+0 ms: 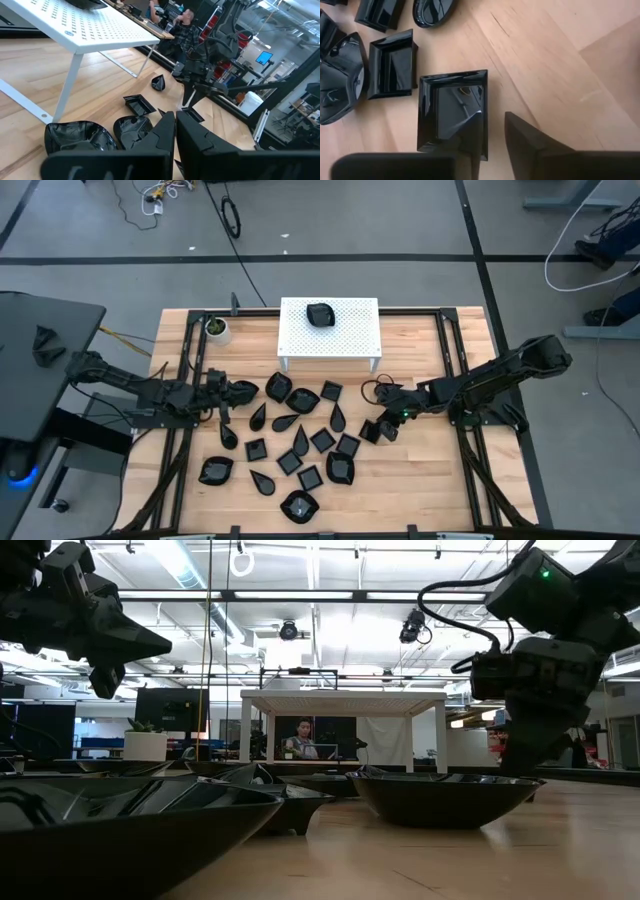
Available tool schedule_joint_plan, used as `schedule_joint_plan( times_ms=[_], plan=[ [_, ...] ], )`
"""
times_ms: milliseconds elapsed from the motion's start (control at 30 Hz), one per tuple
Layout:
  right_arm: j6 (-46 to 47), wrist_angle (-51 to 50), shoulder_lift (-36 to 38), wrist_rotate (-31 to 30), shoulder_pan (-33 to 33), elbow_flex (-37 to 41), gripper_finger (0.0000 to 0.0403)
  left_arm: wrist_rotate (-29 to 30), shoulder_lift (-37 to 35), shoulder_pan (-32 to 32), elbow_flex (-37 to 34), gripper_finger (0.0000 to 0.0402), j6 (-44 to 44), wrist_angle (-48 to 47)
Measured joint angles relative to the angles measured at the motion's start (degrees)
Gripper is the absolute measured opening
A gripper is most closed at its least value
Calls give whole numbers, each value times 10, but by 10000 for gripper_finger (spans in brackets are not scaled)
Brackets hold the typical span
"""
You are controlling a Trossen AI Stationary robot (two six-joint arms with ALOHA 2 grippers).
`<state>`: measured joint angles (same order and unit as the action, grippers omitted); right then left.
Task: Pick & Place Mini shaped plates
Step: Put the black square plate on the shelf
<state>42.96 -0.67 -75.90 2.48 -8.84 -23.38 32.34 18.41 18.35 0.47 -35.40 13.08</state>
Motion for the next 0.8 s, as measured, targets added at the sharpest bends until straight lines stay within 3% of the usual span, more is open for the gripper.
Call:
schedule_joint_plan(
  times_ms=[133,300,500,733,800],
  plan=[
    [-3,1,-1,0,-1,0,121,0,0,0,0,21,0,0],
    [-16,5,-9,0,-11,0,118,0,0,0,0,21,0,0],
    [-37,20,-20,-1,-21,0,82,0,0,0,0,21,1,-1],
    [-59,26,-20,-5,-21,0,10,0,0,0,0,21,0,-1],
    [-59,26,-20,-4,-21,0,8,0,0,0,0,21,1,-1]
  ],
)
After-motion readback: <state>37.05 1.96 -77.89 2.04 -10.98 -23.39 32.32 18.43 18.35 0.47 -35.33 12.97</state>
